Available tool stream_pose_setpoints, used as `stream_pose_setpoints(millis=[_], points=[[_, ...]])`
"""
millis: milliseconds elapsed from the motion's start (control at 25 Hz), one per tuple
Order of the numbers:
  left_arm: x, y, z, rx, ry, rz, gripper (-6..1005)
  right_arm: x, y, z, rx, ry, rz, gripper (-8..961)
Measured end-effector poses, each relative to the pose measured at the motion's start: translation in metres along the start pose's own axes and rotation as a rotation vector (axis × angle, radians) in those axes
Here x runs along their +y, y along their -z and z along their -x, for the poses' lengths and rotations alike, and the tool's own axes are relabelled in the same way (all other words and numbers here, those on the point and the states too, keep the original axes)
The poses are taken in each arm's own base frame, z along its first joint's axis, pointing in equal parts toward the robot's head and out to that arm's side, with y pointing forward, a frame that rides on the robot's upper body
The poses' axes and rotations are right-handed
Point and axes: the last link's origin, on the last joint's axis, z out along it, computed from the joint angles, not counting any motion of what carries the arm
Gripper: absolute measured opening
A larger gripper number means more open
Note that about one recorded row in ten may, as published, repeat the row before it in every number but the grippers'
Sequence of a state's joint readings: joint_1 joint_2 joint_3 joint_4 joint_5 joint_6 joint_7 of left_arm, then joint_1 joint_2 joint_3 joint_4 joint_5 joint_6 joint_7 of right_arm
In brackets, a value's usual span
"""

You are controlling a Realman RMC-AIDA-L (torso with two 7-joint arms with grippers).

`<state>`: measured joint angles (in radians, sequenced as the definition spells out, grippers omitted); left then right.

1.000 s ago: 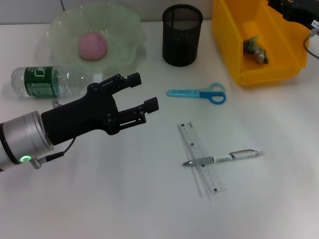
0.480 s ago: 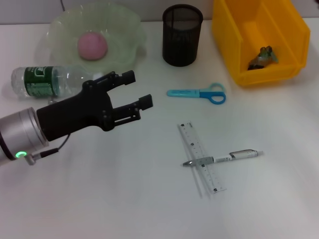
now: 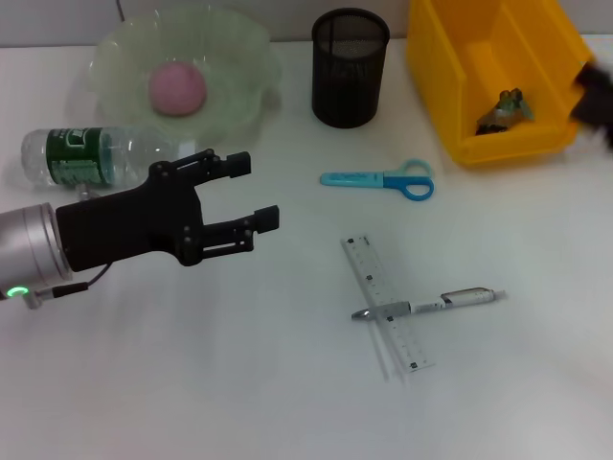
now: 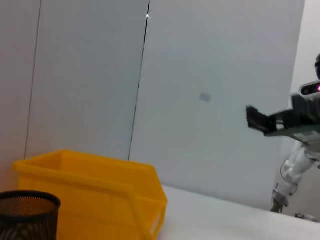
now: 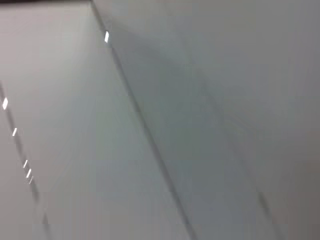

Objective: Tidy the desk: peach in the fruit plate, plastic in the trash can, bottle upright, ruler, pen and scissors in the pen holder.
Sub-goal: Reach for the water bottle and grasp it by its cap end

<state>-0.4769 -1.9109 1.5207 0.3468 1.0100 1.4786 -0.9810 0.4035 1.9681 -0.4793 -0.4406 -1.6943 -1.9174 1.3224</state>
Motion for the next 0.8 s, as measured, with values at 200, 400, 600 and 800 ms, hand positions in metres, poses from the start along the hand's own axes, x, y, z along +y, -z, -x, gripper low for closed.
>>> stream_pose_setpoints(millis=[200,400,600,800], points=[[-0.006,0.005,-0.001,-0.03,-0.01,-0.01,804,0.004,-0.007,-0.03,0.187,0.004,0.035,716],[-0.007,0.005,0.002,-0.071,-0.016,0.006,804,0.004,-0.022,-0.059,0.358,0.028,0.06,736],[-0.006,0.004,0.004,-0.1,-0.008,0.021,804,0.002,-0.035,-0.073,0.438,0.063,0.049,756],[-0.01,0.008,0.005,-0.117,-0.008,0.0,804,-0.002,-0.04,-0.079,0.482,0.103,0.035,775]])
